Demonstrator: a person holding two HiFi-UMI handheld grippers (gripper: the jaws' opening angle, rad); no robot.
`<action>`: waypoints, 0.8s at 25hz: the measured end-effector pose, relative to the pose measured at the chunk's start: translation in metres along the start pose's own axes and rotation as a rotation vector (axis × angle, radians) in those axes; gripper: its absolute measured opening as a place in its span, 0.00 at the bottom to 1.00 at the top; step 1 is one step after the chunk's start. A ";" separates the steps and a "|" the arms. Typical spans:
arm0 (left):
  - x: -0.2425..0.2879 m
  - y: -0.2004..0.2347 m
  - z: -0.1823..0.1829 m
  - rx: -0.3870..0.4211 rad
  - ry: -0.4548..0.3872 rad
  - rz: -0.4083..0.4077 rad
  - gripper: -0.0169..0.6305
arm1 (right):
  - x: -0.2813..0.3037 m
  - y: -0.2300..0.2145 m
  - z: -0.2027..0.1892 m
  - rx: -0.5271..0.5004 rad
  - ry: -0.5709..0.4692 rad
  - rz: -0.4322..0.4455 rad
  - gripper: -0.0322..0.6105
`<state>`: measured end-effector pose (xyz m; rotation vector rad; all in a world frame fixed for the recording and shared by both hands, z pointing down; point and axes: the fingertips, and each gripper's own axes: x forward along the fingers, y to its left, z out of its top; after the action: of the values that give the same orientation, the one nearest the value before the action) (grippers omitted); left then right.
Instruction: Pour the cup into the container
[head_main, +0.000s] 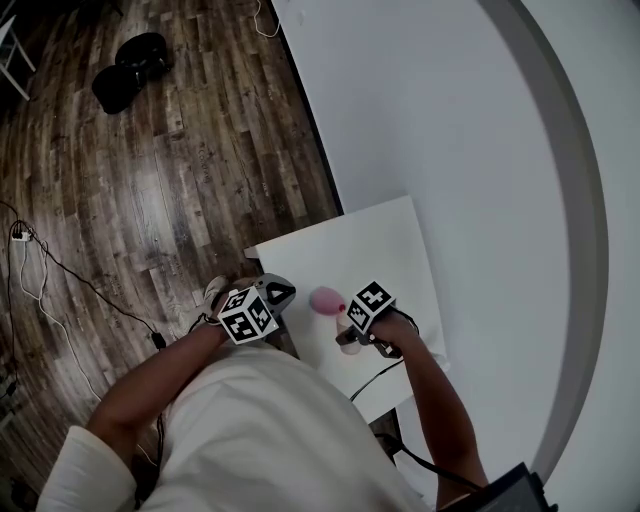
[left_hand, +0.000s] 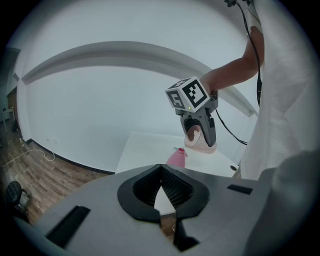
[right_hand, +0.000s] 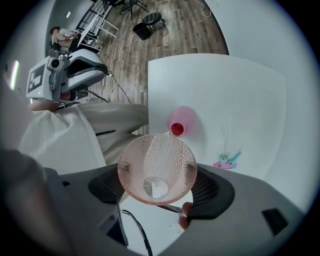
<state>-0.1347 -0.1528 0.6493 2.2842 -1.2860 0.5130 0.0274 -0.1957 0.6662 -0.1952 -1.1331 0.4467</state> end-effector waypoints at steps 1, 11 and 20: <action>0.000 0.001 0.001 0.000 0.001 0.001 0.04 | -0.001 0.000 0.000 0.000 0.001 0.001 0.64; 0.004 0.000 0.000 -0.002 0.000 -0.003 0.04 | 0.000 -0.002 -0.001 0.000 0.012 0.005 0.64; 0.009 0.000 -0.004 -0.003 0.006 -0.003 0.04 | 0.003 -0.002 -0.003 -0.007 0.030 0.013 0.64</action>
<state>-0.1302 -0.1564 0.6575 2.2802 -1.2799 0.5162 0.0314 -0.1964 0.6684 -0.2148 -1.1047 0.4499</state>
